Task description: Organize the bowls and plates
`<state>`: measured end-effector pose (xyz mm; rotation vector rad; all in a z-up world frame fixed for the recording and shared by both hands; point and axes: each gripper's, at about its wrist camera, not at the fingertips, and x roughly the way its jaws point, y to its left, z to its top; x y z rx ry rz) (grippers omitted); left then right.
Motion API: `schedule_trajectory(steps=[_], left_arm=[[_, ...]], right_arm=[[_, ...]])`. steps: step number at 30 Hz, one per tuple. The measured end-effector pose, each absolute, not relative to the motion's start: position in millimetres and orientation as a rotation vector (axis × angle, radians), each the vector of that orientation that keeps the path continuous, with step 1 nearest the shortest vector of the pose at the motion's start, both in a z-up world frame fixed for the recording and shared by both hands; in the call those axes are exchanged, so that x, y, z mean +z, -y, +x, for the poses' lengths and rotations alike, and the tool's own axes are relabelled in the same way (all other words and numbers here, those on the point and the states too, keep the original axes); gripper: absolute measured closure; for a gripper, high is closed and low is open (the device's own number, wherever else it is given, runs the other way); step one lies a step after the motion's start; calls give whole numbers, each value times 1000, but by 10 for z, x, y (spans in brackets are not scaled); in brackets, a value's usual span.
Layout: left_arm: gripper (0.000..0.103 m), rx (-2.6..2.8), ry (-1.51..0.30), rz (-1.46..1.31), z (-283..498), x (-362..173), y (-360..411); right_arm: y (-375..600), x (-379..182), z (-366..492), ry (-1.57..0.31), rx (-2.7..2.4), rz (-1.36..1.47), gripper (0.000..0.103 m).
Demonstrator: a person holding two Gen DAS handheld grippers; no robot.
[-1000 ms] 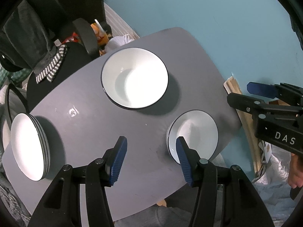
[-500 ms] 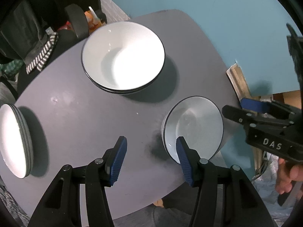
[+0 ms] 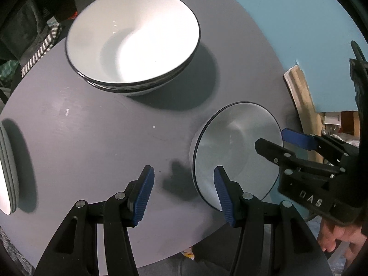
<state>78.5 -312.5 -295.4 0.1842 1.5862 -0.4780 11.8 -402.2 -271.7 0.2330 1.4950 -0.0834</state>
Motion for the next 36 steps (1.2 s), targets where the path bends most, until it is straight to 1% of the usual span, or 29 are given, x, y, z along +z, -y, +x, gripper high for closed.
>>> schedule_trajectory(steps=[12,14,16,17,19,21,23,26,27,28,36], left_arm=[[48,-439,-1605,211,793,-3112,3196],[48,-435,-1601,214,792,-3114,3217],[48,-431,-1601,217,783,-3127,3240],[48,-429,-1603,217,790,-3131,3242],[52,-427,-1608,210,800,-3141,3260],[58,-424,-1614,208,802,-3150,3254],[61,-430,-1621,206,774,-3161,3253],[69,-438,-1639,204,745,-3209,3239],[69,-444,-1646,195,741,-3215,3238],[70,-445,-1648,192,738,-3218,3238],[83,-468,-1655,187,734,-3198,3290]], right_arm=[[4046,-2803,148,-1513,-70,249,47],[4038,-2811,158,-1520,-66,244,49],[4018,-2809,222,-1525,-62,243,56],[4014,-2814,234,-1529,-59,244,57],[3996,-2837,265,-1538,-52,246,64],[3991,-2847,284,-1546,-43,250,70],[3987,-2845,287,-1547,-36,251,73],[3997,-2837,305,-1548,-34,258,80],[3967,-2872,295,-1549,-33,262,84],[3957,-2880,292,-1550,-37,262,85],[4002,-2879,327,-1546,-52,280,89]])
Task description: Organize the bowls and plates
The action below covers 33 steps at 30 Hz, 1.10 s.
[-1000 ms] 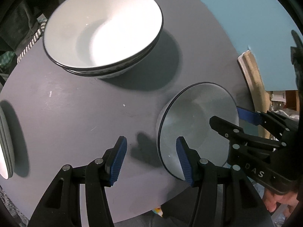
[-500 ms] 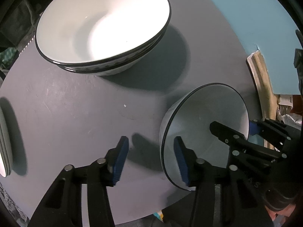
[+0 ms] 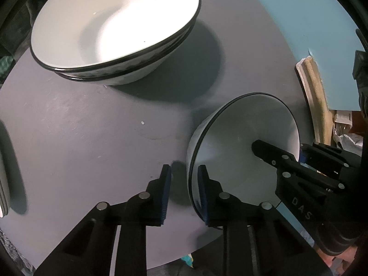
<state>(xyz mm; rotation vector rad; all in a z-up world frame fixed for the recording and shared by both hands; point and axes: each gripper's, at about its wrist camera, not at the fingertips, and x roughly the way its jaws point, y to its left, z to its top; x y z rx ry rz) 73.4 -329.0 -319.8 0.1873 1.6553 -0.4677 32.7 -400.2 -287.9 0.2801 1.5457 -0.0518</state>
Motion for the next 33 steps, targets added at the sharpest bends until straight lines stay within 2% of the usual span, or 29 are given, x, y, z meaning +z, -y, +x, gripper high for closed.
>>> schedule_trajectory(steps=[5,13,33], left_arm=[[89,-476,-1668,174,771,-3219,3334],[94,-475,-1674,154,860,-3264,3220],[96,-457,-1669,200,838,-3183,3188]], right_arm=[[4063,-2890,370,-1548,-55,285,90],[4039,-2944,357,-1550,-60,284,92],[4015,-2968,325,-1561,-26,286,96]])
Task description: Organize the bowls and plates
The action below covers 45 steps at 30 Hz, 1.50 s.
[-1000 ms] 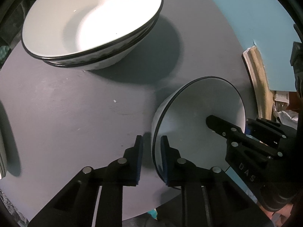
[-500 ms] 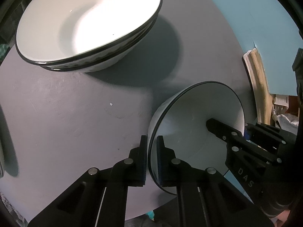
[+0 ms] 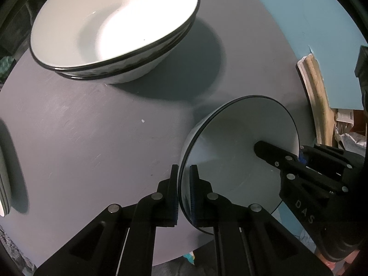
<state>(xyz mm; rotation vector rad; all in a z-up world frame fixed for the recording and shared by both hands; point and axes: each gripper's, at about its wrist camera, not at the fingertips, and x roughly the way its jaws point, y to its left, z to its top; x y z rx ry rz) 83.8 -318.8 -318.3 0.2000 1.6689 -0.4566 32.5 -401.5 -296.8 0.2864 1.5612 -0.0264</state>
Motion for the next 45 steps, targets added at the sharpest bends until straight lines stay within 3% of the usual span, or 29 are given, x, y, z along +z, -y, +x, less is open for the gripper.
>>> schedule_trajectory(steps=[22,45], left_arm=[[95,-441,-1618,132,1090,-2555,2962],[95,-342,-1540,87,1567,-2269,2835]], right_arm=[[3746,-2416,489,-1512,15,212,96],[3498,-1996,1163,-1456,109,118,96]])
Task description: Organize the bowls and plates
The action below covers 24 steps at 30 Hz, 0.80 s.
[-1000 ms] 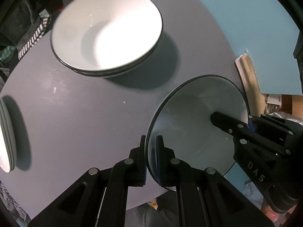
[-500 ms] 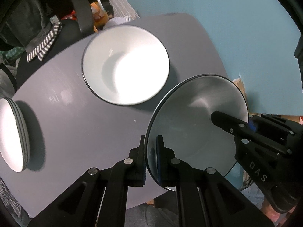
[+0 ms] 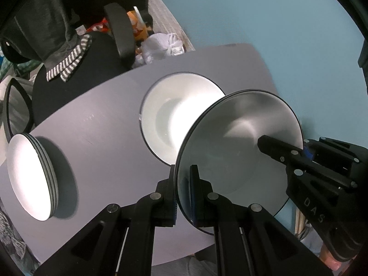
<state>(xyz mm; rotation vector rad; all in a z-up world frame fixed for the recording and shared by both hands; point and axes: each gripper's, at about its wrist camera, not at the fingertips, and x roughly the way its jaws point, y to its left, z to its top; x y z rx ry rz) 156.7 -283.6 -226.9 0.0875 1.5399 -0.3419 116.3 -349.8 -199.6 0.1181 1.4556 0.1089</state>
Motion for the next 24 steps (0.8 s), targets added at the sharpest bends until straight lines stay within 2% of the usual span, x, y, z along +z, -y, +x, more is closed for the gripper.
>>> schedule_trajectory(steps=[24], left_arm=[[95,-241,-1572,149,2007,-2472,2744]], right_arm=[[3334,-2271,1686,-1549,162,87,96]])
